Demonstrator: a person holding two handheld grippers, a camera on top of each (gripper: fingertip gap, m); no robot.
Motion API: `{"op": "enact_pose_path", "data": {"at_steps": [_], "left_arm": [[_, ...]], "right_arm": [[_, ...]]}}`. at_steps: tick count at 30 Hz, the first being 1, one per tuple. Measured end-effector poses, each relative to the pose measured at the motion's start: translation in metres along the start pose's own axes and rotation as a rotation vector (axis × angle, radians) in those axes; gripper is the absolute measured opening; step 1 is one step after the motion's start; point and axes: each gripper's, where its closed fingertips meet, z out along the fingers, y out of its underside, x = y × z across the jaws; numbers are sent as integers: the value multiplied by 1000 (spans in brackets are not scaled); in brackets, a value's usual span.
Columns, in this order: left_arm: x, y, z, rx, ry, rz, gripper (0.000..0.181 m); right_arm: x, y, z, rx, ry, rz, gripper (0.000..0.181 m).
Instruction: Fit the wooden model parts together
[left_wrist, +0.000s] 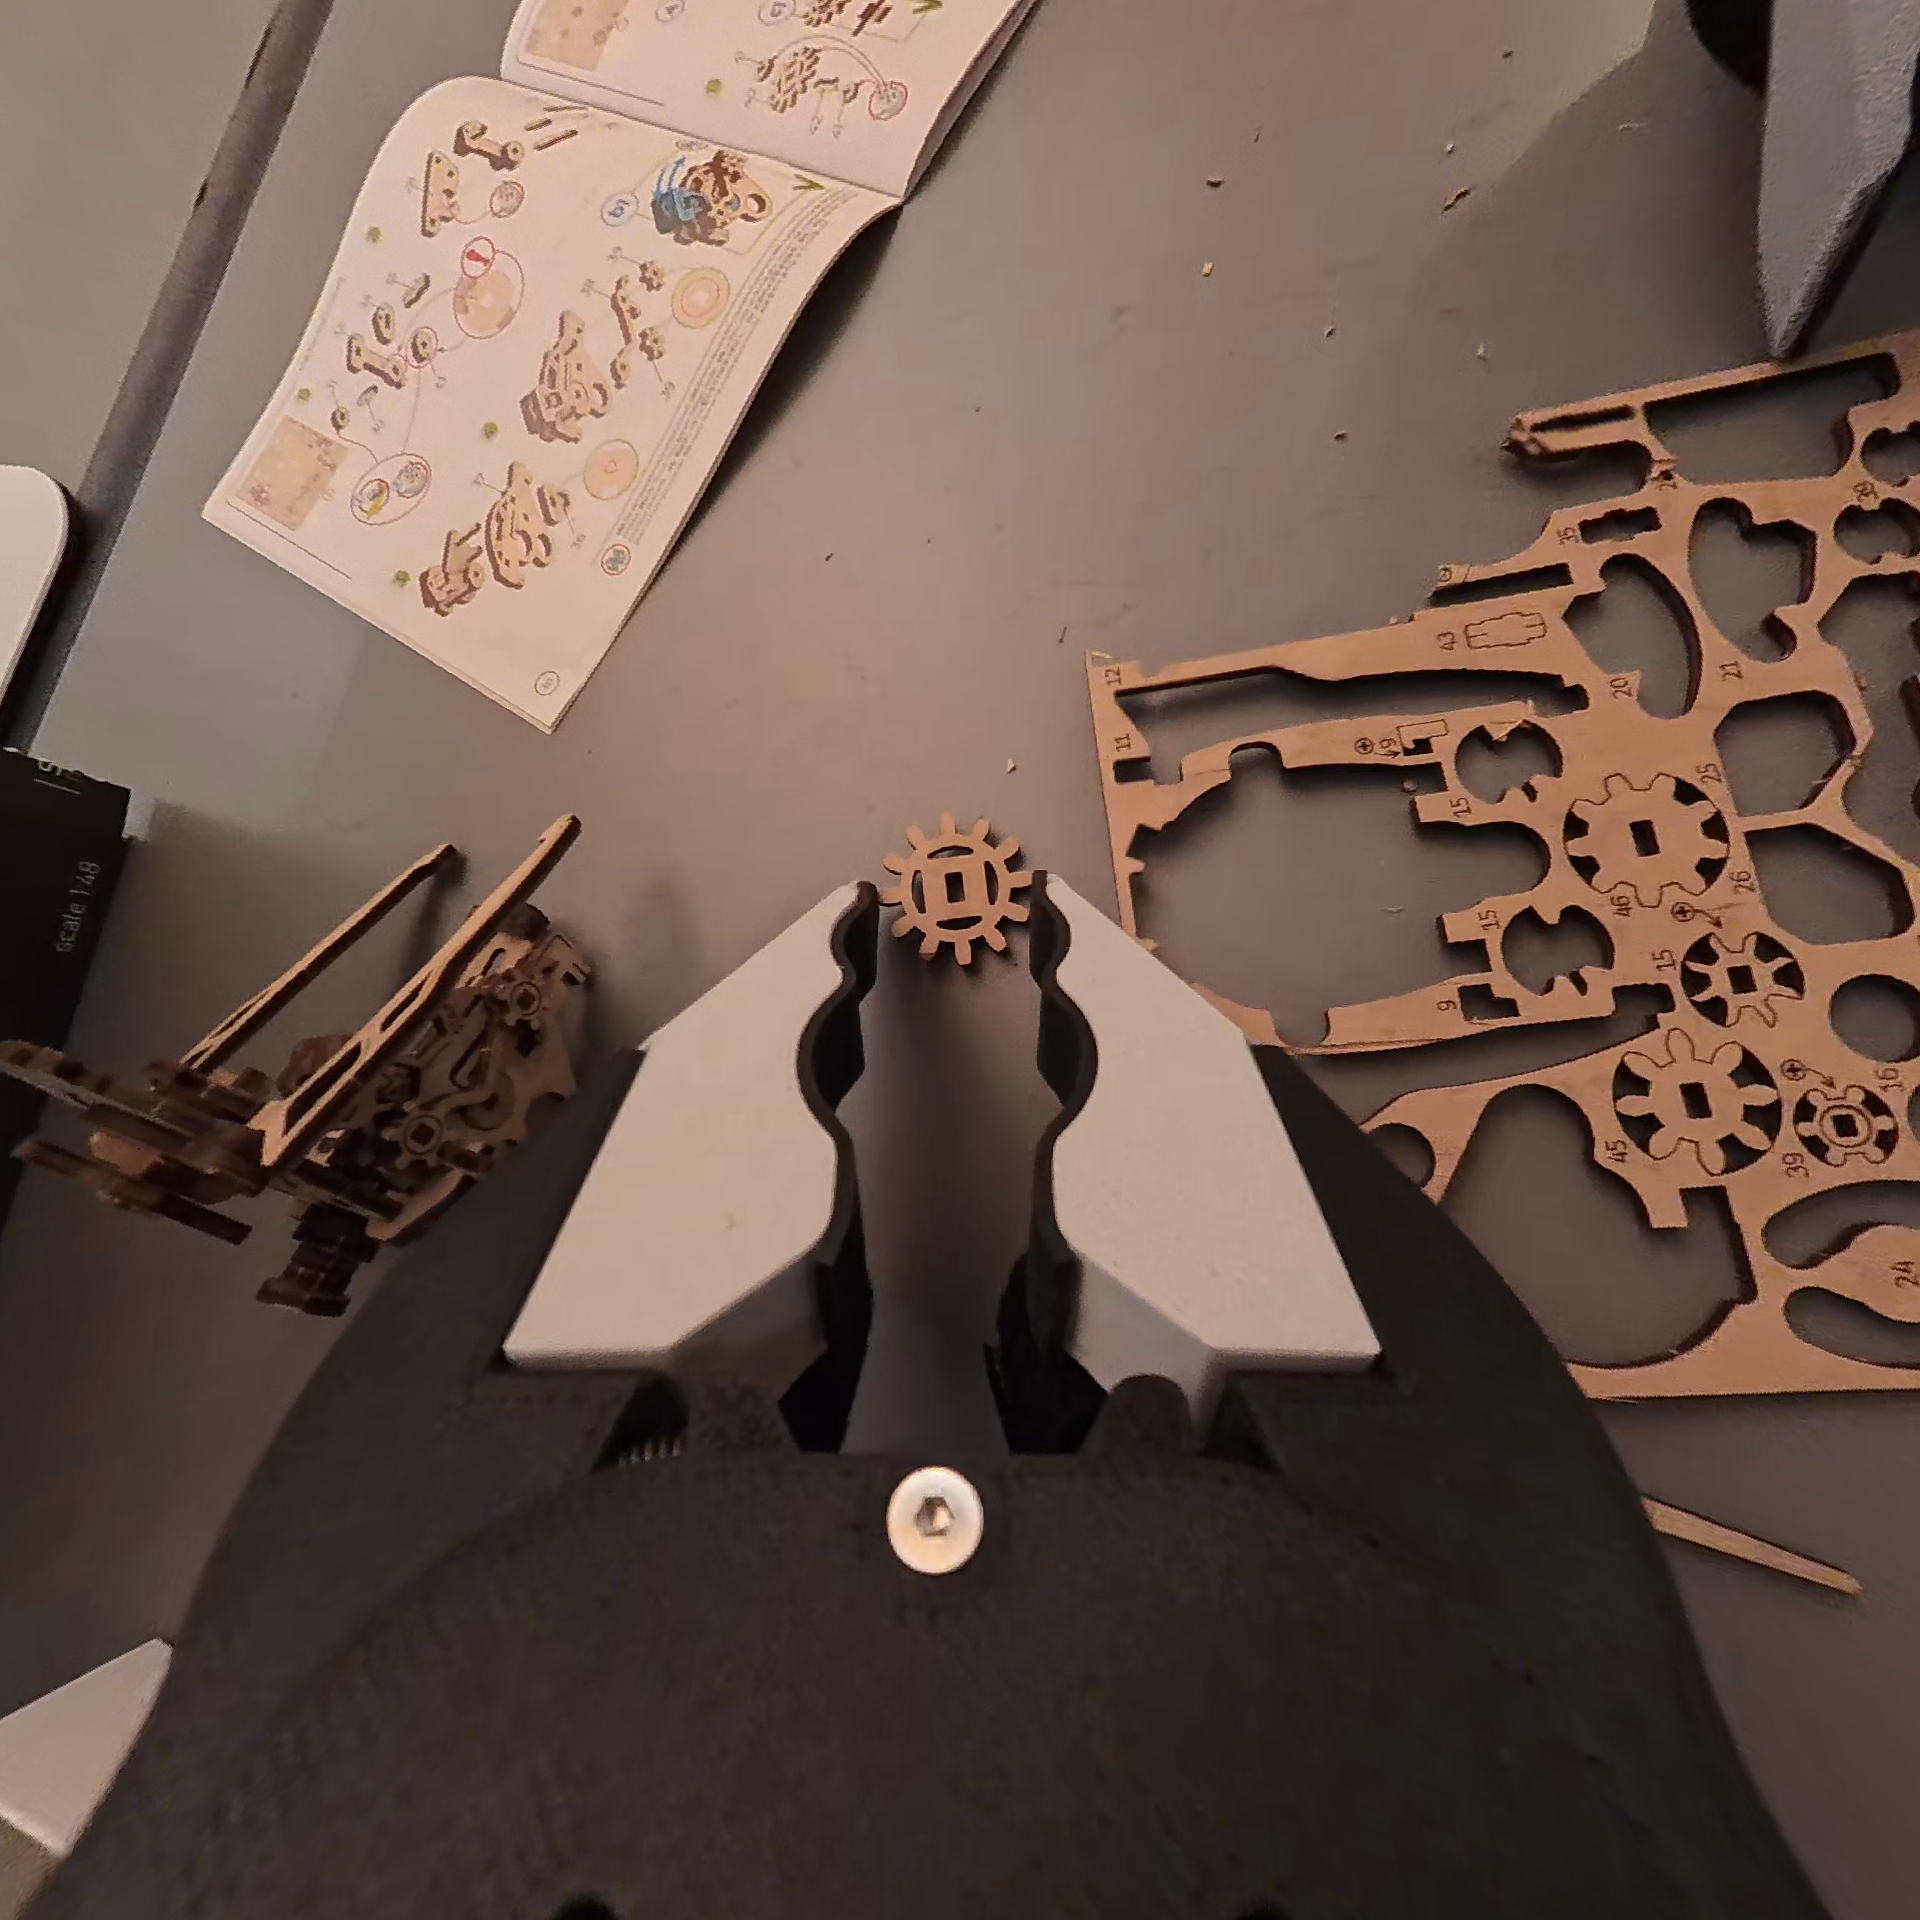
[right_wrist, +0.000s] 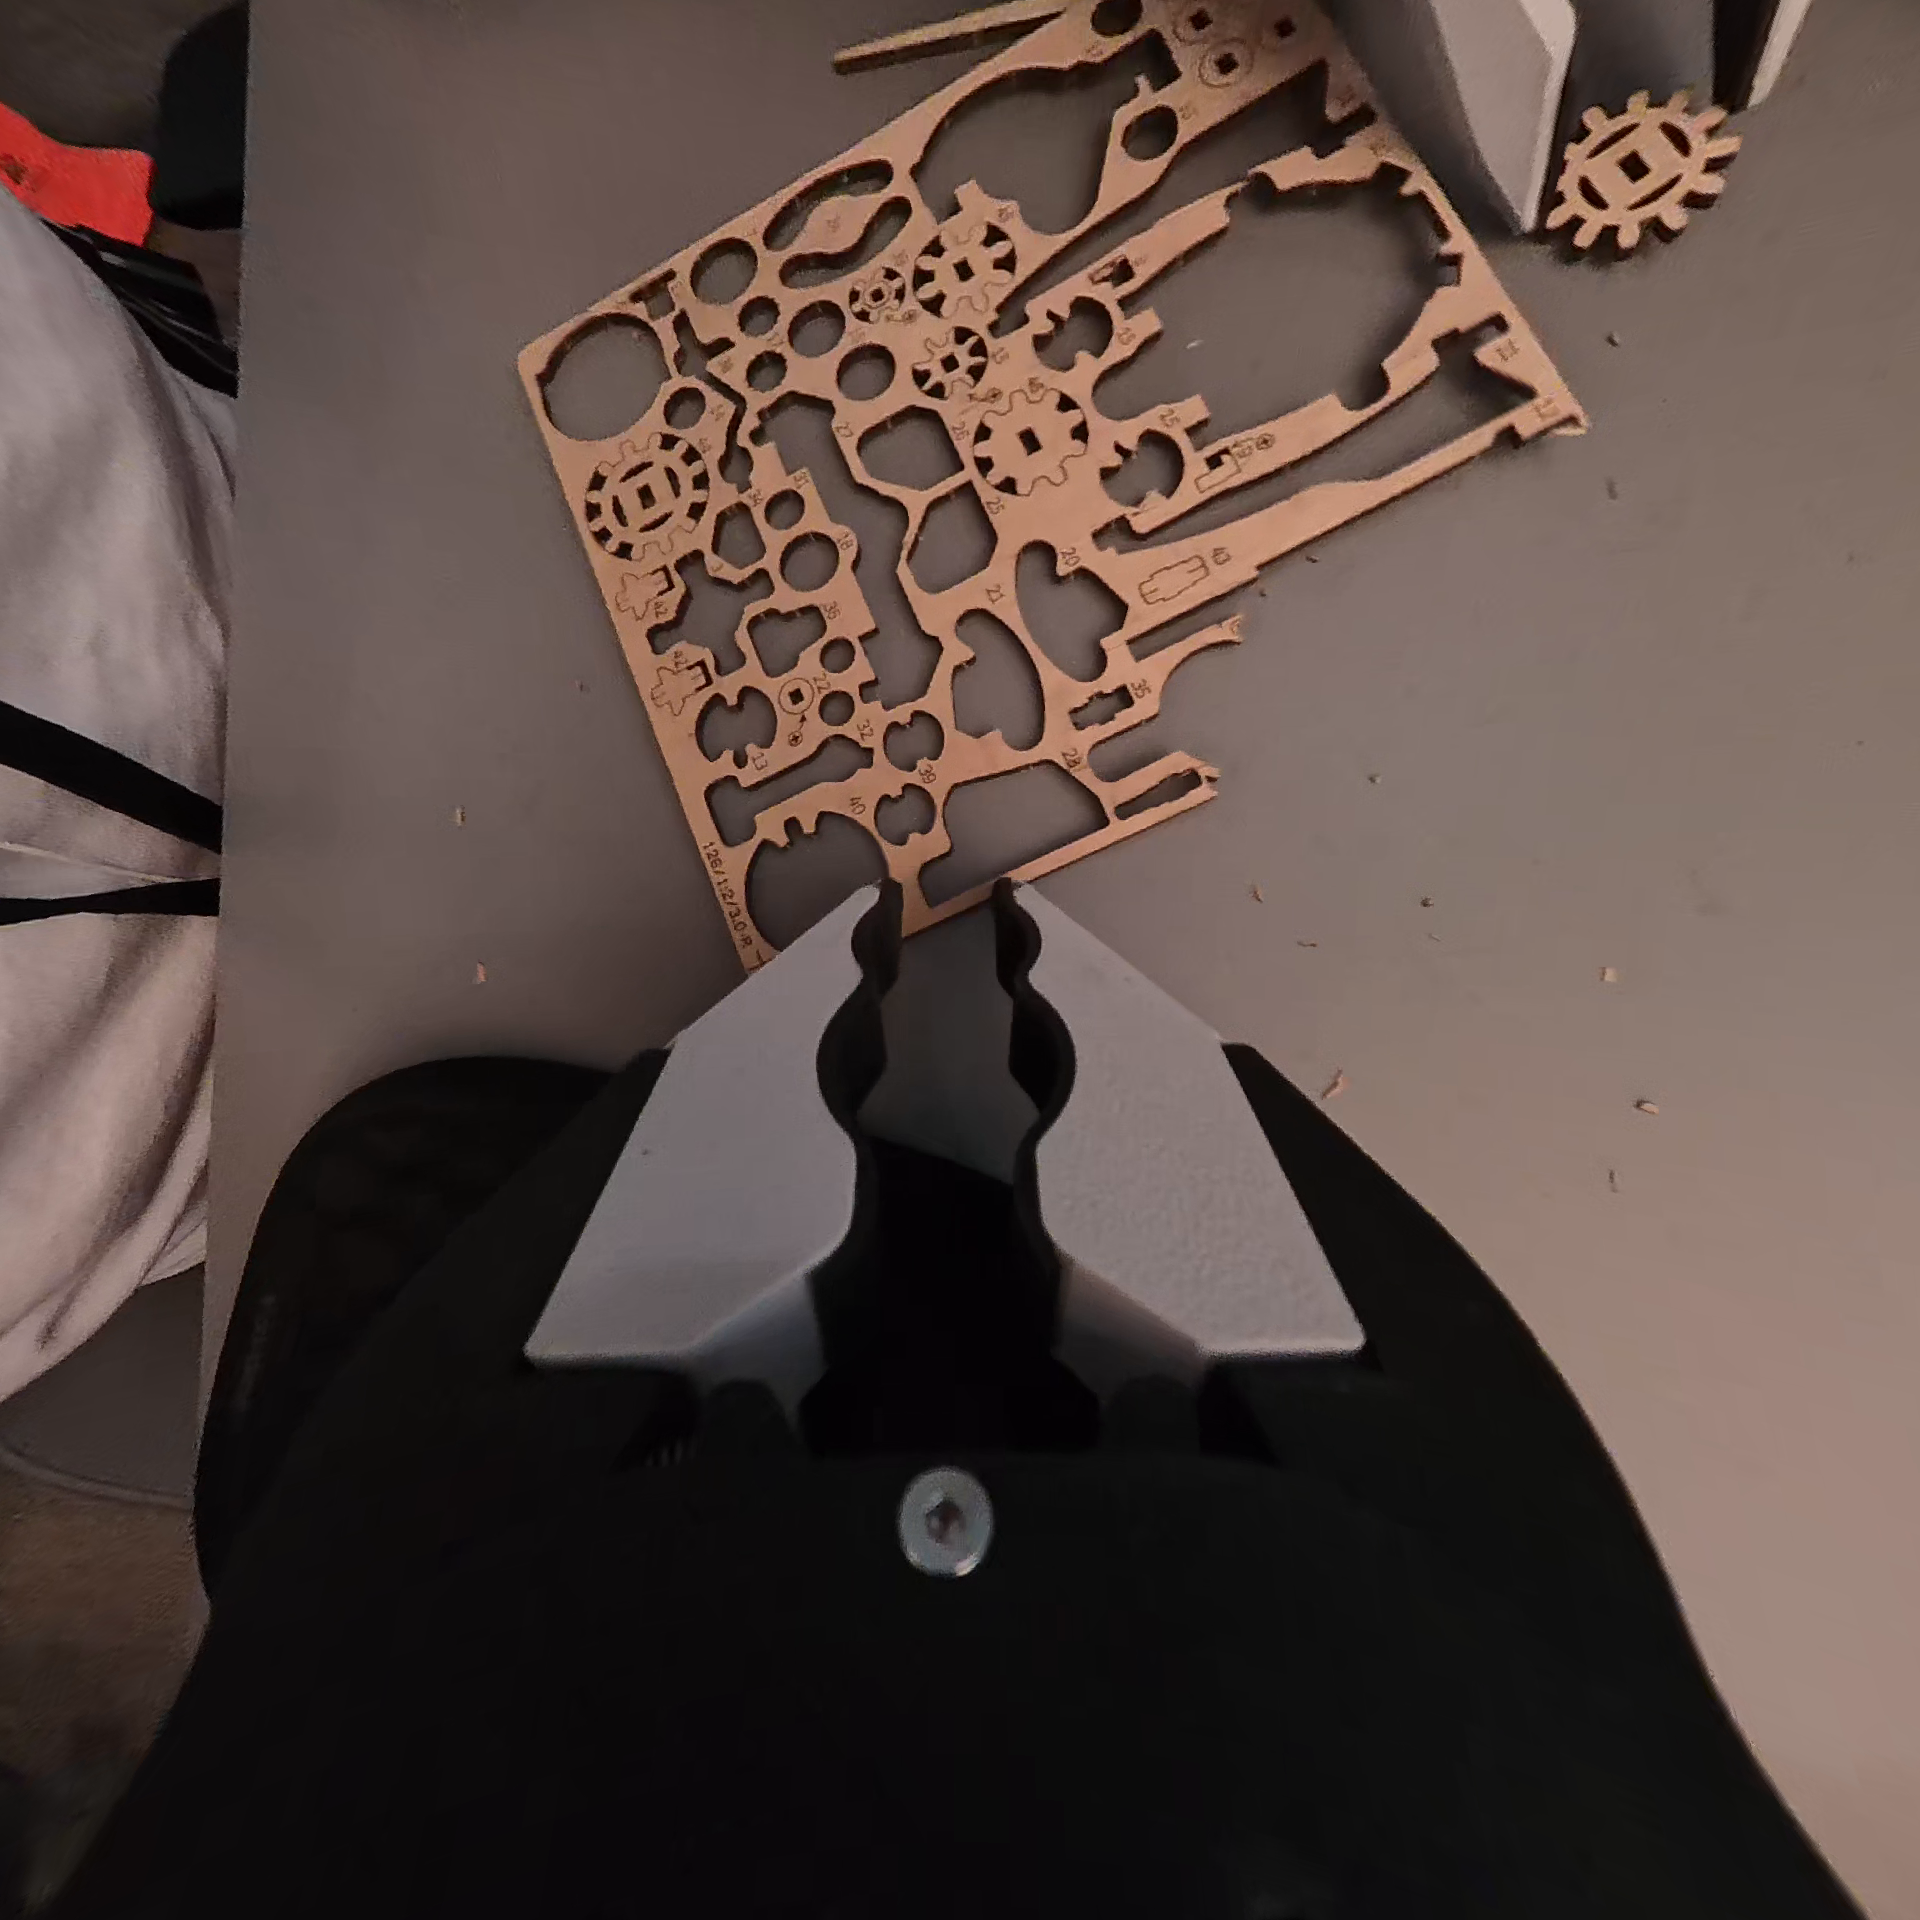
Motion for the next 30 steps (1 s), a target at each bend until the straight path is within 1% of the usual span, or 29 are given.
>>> {"op": "enact_pose_path", "data": {"at_steps": [4,7,10,13,18,19,21,24,27,30], "left_arm": [[0,0,0,10,14,-31,28],[1,-1,1,16,14,-24,28],[3,-2,2,23,16,1,28],[2,-2,0,14,0,17,33],[5,-15,-17,100,36,-2,38],[7,-17,-22,109,57,-22,36],[16,-8,-27,50,129,-86,38],[25,11,-33,-81,171,-117,39],[32,13,-33,-118,199,-126,40],[37,12,-27,-124,230,-152,41]], "right_arm": [[-6,-3,-5,25,-48,-8,17],[0,-6,-10,72,-54,10,16],[12,-4,-14,91,-30,44,17],[19,-5,-16,132,-43,70,16],[26,-12,-19,210,-52,100,16],[27,-14,-20,228,-51,107,16],[29,-21,-22,280,-59,125,19],[30,-23,-22,286,-44,118,23],[27,-29,-20,300,-22,71,26],[29,-27,-13,259,31,1,29]]}}
